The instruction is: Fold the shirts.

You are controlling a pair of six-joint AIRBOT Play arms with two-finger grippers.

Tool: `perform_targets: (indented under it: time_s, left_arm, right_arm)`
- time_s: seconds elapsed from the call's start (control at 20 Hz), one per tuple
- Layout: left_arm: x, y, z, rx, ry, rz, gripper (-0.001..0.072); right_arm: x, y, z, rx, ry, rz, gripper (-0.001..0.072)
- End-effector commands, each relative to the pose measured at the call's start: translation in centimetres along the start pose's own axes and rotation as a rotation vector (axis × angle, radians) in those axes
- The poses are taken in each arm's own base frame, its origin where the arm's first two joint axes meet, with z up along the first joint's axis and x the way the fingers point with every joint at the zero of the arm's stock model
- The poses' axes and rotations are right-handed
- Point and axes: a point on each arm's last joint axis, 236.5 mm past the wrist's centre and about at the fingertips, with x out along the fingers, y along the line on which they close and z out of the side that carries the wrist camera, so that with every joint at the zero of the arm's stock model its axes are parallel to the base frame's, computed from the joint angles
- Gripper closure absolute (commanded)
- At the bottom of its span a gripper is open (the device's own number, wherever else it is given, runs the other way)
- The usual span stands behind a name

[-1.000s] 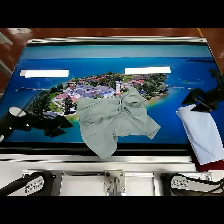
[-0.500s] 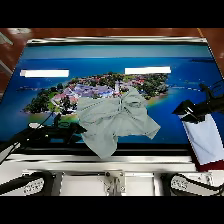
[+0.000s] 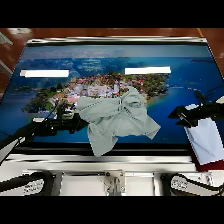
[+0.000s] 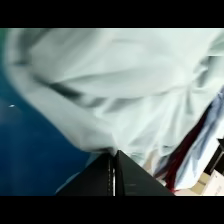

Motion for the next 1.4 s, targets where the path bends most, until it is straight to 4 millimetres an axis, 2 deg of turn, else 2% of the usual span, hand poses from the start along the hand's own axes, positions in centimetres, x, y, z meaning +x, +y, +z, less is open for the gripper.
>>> perform_targets:
  time_s: [0.0, 0.1, 0.25, 0.4, 0.6, 0.65, 0.7, 0.75, 0.8, 0.85, 0.95, 1.05, 1.1, 1.15, 1.2, 1.25, 1.3, 1.35]
  left_arm:
    - [-0.8, -4.0, 1.0, 0.103, -0.017, -0.077, 0.0669]
    - [-1.6, -5.6, 1.2, 0.140, -0.040, -0.102, 0.0669]
    - [-2.5, -7.0, 1.2, 0.175, -0.061, -0.124, 0.0669]
    - [-3.6, -7.6, 1.9, 0.184, -0.095, -0.138, 0.0669]
    - [-5.0, -7.9, 2.8, 0.178, -0.121, -0.160, 0.0668]
    - [-5.3, -7.9, 3.0, 0.174, -0.124, -0.165, 0.0669]
    - [-5.7, -7.8, 3.4, 0.171, -0.137, -0.166, 0.0669]
    - [-6.2, -8.0, 3.9, 0.172, -0.155, -0.169, 0.0669]
    - [-7.0, -8.6, 4.8, 0.188, -0.181, -0.176, 0.0669]
    - [-8.0, -9.8, 5.7, 0.235, -0.215, -0.188, 0.0670]
    - [-11.4, -14.7, 7.5, 0.406, -0.317, -0.231, 0.0670]
    - [-17.1, -22.3, 8.3, 0.635, -0.481, -0.287, 0.0670]
    - [-20.9, -27.1, 7.9, 0.759, -0.590, -0.323, 0.0670]
    - [-25.0, -31.6, 6.9, 0.852, -0.703, -0.363, 0.0670]
    - [-29.6, -36.2, 5.0, 0.946, -0.825, -0.413, 0.0670]
    - [-34.1, -40.3, 2.3, 1.033, -0.932, -0.466, 0.0670]
    - [-37.7, -43.3, -0.7, 1.110, -1.012, -0.516, 0.0669]
    - [-40.8, -45.7, -3.9, 1.176, -1.081, -0.562, 0.0669]
  right_arm:
    - [3.4, -1.4, 0.0, 0.091, -0.065, 0.020, 0.0037]
    - [5.2, -0.8, 0.1, 0.145, -0.115, 0.088, 0.0038]
    - [6.6, -0.6, -0.3, 0.174, -0.141, 0.131, 0.0040]
    - [8.3, 0.2, -1.3, 0.105, -0.094, 0.087, 0.0040]
    - [10.9, 1.6, -1.6, 0.075, -0.070, 0.061, 0.0052]
    - [11.2, 2.0, -1.8, 0.066, -0.062, 0.064, 0.0217]
    - [11.1, 2.1, -1.7, 0.051, -0.063, 0.064, 0.0454]
    - [10.7, 2.5, -1.4, 0.043, -0.076, 0.070, 0.0625]
    - [9.7, 3.2, -0.8, 0.016, -0.098, 0.076, 0.0643]
    - [8.1, 4.3, 0.2, -0.038, -0.144, 0.083, 0.0643]
    - [3.0, 7.8, 2.8, -0.198, -0.280, 0.096, 0.0643]
    - [-4.9, 12.9, 4.6, -0.410, -0.470, 0.096, 0.0643]
    - [-9.7, 15.8, 5.0, -0.503, -0.592, 0.095, 0.0644]
    - [-15.4, 19.0, 5.0, -0.589, -0.742, 0.092, 0.0644]
    - [-20.9, 22.0, 4.2, -0.658, -0.887, 0.092, 0.0643]
    - [-26.6, 25.0, 2.3, -0.717, -1.032, 0.105, 0.0644]
    - [-31.7, 27.7, -0.2, -0.772, -1.162, 0.117, 0.0644]
    - [-35.8, 29.7, -2.9, -0.821, -1.266, 0.126, 0.0644]
